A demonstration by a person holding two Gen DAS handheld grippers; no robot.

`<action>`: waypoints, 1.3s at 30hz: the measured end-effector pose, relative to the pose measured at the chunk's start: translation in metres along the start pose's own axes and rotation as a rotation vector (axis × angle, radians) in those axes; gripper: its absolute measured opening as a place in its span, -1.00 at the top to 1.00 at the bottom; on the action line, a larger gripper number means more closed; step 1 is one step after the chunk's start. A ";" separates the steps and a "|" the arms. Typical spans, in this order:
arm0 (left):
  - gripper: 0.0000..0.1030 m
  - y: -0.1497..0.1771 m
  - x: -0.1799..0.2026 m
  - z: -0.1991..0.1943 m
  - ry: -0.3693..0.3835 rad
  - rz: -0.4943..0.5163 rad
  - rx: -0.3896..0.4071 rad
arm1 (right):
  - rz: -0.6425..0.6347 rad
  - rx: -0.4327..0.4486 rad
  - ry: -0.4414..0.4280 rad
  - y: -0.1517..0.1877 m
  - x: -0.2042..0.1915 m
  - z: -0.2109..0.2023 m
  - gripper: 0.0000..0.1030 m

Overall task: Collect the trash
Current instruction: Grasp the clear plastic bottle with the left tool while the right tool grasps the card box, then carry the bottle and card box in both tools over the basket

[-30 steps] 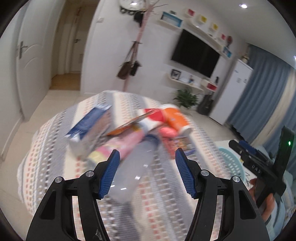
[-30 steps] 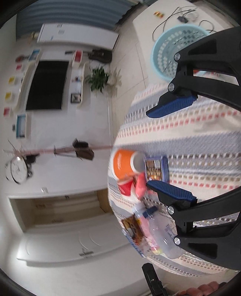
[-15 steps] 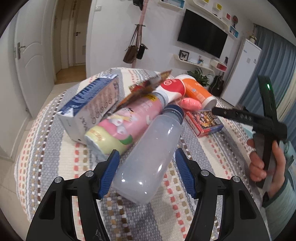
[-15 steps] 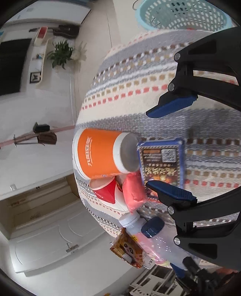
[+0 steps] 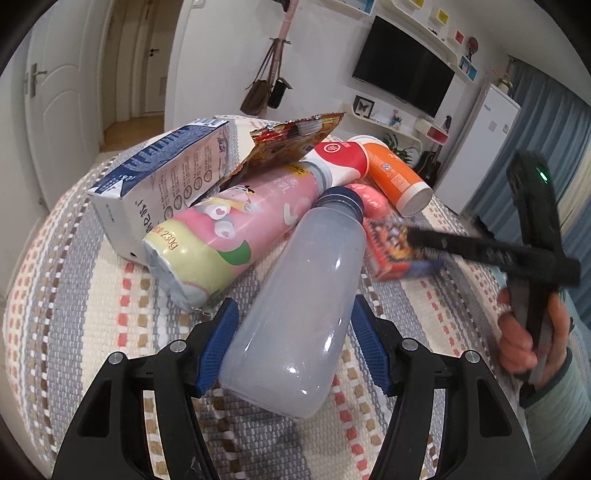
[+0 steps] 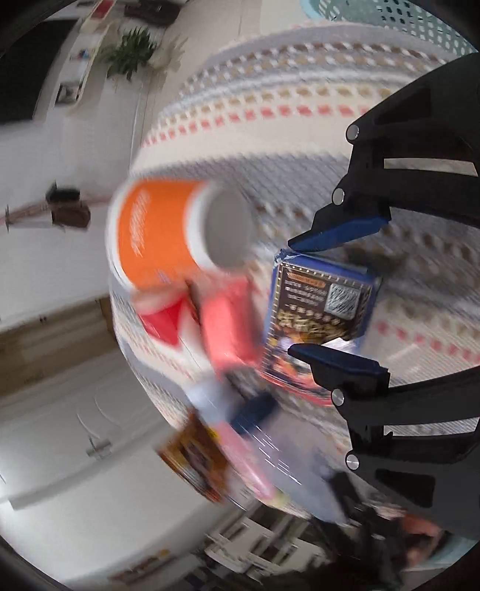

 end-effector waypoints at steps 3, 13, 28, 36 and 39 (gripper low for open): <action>-0.17 0.002 -0.001 -0.002 0.014 -0.012 0.003 | -0.066 -0.037 -0.053 0.019 -0.025 -0.006 0.06; -0.17 0.006 -0.009 -0.003 0.039 -0.058 -0.040 | -0.266 0.000 0.044 0.027 -0.056 -0.014 -0.50; -0.17 -0.001 0.006 0.017 -0.075 0.053 -0.135 | -0.329 -0.013 0.040 0.009 -0.059 0.024 -0.41; 0.11 -0.002 0.007 0.018 -0.092 0.055 -0.135 | -0.285 0.003 0.043 0.021 -0.053 0.005 -0.19; 0.12 0.001 0.007 0.012 -0.091 0.049 -0.123 | -0.245 0.011 0.097 0.030 -0.045 -0.009 -0.19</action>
Point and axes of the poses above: each gripper's, at about its wrist camera, not at the fingertips, and z roughly the way its jaws point, x to its right, y to its underside, the point moved 7 cm from there along z, roughly the way its jaws point, and after that the axes turned 6 degrees about x, right-handed, at the moved point
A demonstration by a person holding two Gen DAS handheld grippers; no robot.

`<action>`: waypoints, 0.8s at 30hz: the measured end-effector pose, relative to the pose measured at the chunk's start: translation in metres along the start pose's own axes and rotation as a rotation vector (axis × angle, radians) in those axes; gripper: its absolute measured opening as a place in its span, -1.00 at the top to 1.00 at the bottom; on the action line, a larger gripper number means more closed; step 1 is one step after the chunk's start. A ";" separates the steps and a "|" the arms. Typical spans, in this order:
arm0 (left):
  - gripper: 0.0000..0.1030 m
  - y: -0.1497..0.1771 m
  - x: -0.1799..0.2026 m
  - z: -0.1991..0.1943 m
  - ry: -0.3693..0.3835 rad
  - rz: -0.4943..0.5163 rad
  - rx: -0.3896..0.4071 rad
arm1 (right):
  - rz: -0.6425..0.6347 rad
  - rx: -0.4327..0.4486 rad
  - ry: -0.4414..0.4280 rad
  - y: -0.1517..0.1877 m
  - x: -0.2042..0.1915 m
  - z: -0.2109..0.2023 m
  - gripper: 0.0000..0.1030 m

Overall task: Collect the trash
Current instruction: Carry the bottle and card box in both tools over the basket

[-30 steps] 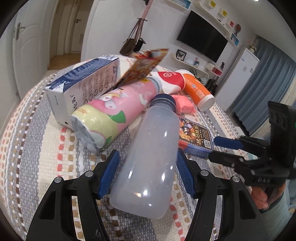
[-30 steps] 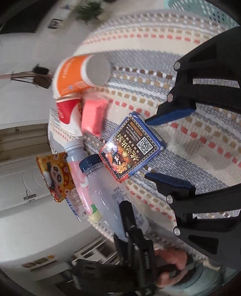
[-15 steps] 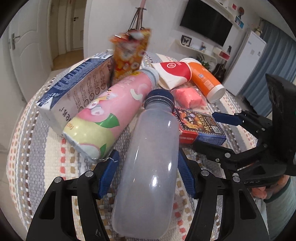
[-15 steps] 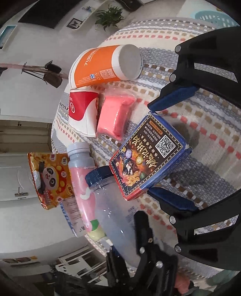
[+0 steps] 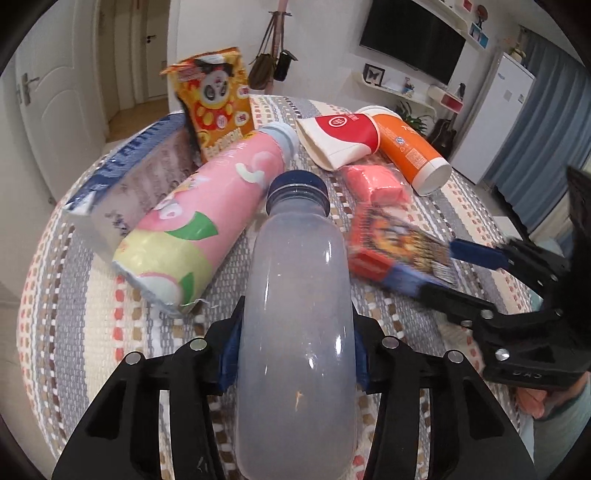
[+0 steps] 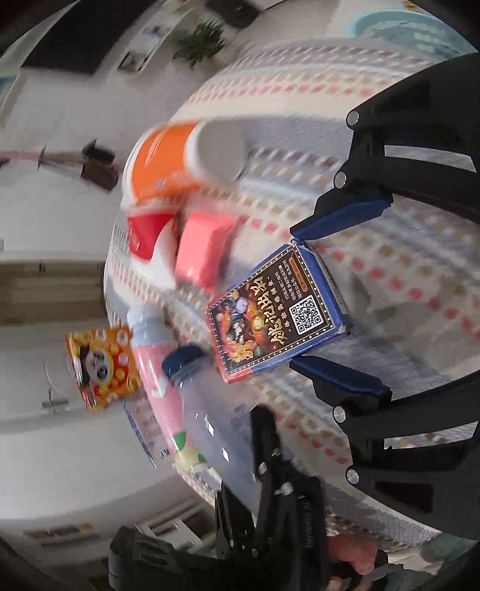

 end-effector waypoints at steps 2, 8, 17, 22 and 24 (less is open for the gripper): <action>0.12 0.002 0.000 -0.005 -0.003 -0.003 0.018 | 0.048 -0.018 0.096 0.011 0.009 -0.014 -0.19; 0.13 0.008 0.006 -0.017 0.018 -0.015 0.051 | 0.055 -0.011 0.112 0.018 -0.003 -0.045 -0.40; 0.13 0.015 0.007 -0.034 0.025 -0.033 0.069 | 0.047 -0.090 -0.063 0.017 -0.008 -0.006 -0.54; 0.13 0.010 0.013 -0.041 0.031 -0.024 0.090 | -0.021 -0.077 -0.040 0.024 -0.023 -0.011 -0.19; 0.13 0.005 0.021 -0.047 0.041 -0.014 0.112 | -0.044 -0.043 0.023 0.023 -0.024 -0.022 -0.17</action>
Point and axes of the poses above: each gripper's, at about its wrist camera, not at the fingertips, and z roughly the way its jaws point, x to its right, y to its underside, the point moved 7 cm from there along z, roughly the way its jaws point, and after that the axes turned 6 degrees about x, right-handed, at the moved point
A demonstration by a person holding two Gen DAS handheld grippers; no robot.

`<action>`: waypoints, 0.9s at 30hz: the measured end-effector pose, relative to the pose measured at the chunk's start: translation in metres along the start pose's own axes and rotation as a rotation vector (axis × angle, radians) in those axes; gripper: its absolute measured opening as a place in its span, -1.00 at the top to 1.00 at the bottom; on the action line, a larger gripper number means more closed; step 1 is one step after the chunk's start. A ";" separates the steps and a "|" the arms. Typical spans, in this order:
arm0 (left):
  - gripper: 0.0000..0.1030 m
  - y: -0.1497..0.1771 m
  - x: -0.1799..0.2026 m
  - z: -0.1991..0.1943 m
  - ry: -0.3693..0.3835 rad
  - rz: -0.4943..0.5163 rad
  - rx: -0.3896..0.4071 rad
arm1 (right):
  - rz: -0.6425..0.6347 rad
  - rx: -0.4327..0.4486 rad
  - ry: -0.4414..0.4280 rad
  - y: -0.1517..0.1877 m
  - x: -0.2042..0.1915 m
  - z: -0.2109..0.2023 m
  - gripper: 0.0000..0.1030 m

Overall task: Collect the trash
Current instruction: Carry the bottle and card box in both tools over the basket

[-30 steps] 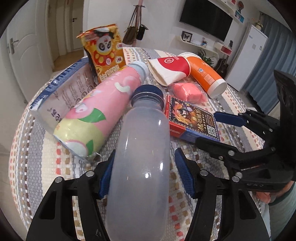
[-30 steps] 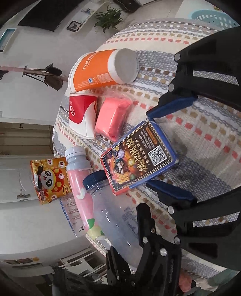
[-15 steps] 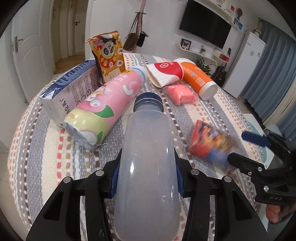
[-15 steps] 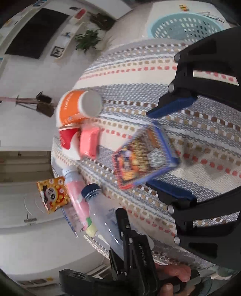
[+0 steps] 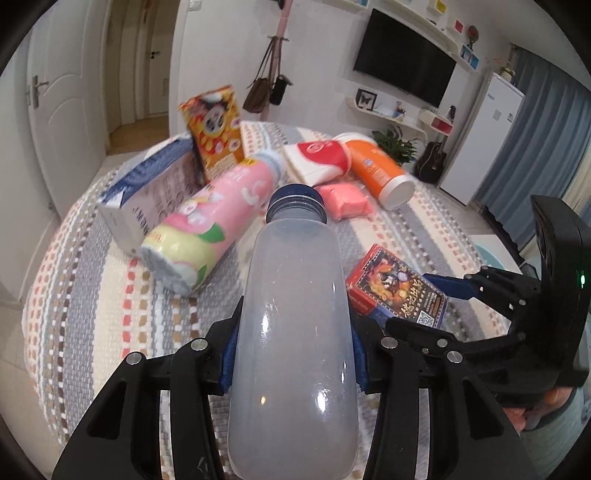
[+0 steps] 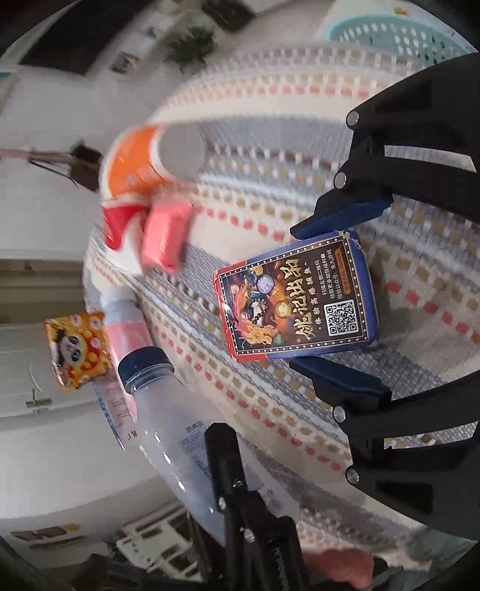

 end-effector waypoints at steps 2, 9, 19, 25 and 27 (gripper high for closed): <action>0.13 -0.006 0.008 -0.007 0.017 0.011 0.026 | 0.010 0.041 0.028 -0.003 0.004 -0.015 -0.17; 0.13 -0.042 0.068 -0.021 0.109 0.086 0.123 | 0.168 0.214 0.175 -0.010 0.070 -0.097 -0.17; 0.13 -0.066 0.210 0.012 0.311 0.248 0.113 | 0.410 0.260 0.451 0.046 0.194 -0.172 -0.17; 0.13 -0.050 0.293 0.056 0.428 0.314 0.015 | 0.575 0.198 0.555 0.107 0.254 -0.182 -0.18; 0.13 -0.041 0.310 0.073 0.454 0.325 -0.027 | 0.622 0.165 0.581 0.125 0.269 -0.177 -0.18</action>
Point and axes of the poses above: each gripper's, at about its wrist camera, not at the fingertips, and z roughly the way its jaws point, x to its right, y to its underside, the point moved 7 cm from there along z, roughly the way its jaws point, and after that the axes turned 6 degrees about x, right-handed, at the moved point
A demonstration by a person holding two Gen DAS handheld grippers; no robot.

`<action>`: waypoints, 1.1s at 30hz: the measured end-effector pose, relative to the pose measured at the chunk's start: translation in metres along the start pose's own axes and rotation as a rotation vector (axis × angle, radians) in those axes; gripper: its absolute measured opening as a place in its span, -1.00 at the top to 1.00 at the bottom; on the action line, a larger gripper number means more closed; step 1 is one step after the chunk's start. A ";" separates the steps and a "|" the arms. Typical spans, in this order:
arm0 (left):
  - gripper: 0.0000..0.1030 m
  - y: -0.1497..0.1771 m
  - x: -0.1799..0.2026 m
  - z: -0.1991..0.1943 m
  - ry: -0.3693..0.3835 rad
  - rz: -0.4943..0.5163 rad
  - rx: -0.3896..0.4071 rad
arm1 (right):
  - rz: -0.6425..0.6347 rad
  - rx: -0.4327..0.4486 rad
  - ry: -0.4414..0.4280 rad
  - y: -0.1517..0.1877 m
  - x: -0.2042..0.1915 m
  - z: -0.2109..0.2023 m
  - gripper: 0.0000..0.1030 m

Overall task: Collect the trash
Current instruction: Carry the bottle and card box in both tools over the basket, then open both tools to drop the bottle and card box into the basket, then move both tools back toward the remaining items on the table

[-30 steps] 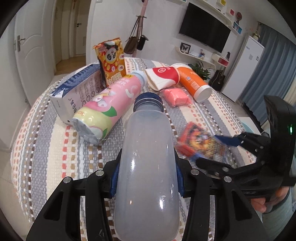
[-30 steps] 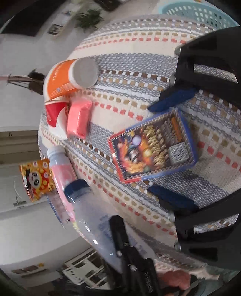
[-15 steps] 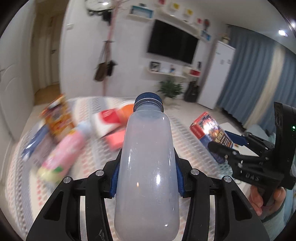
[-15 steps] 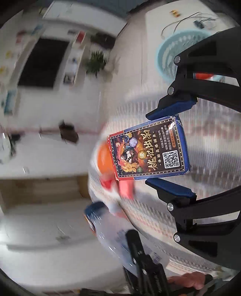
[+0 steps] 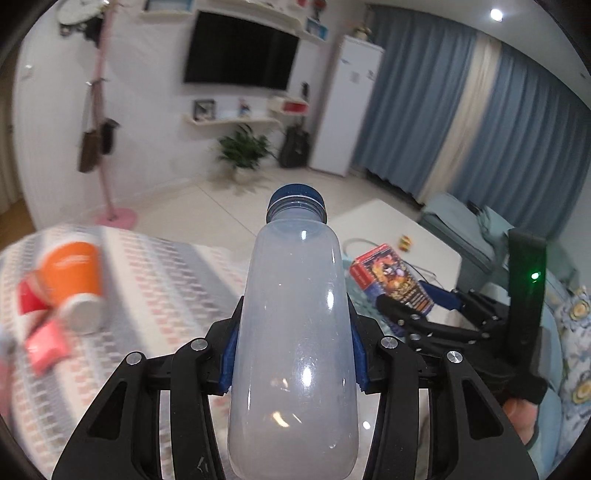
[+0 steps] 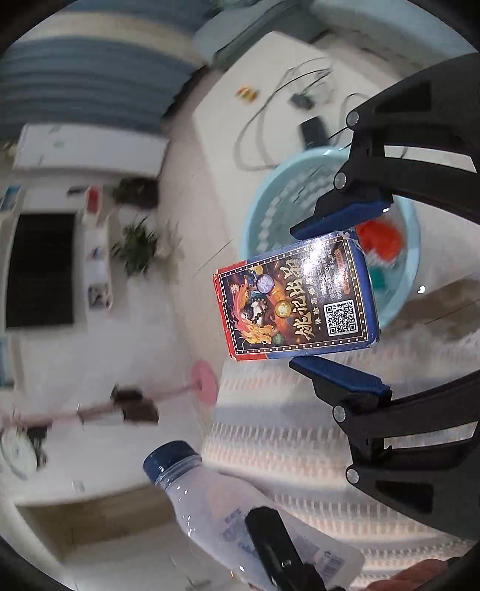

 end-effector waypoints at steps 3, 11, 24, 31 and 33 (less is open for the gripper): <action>0.13 0.009 0.014 0.033 0.033 0.013 -0.061 | 0.065 -0.068 0.051 0.016 0.022 0.022 -0.18; 0.10 0.022 0.032 0.088 0.080 0.008 -0.152 | 0.181 -0.172 0.099 0.042 0.052 0.058 -0.21; -0.10 0.026 0.018 0.060 0.068 -0.022 -0.101 | 0.258 -0.164 0.063 0.043 0.059 0.048 -0.21; -0.10 0.024 -0.010 -0.004 0.026 -0.060 -0.005 | 0.194 -0.067 0.007 0.016 0.020 0.015 -0.33; -0.10 0.022 -0.024 -0.030 -0.004 -0.064 0.032 | 0.149 -0.012 -0.017 0.003 -0.004 -0.001 -0.42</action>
Point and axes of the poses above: each gripper's, at about its wrist camera, not at the fingertips, and z roughly the way its jaws point, x to its right, y to its underside, the point moved 7 cm from there along z, roughly the way its jaws point, and after that the axes turned 6 degrees about x, right-handed, at the moved point
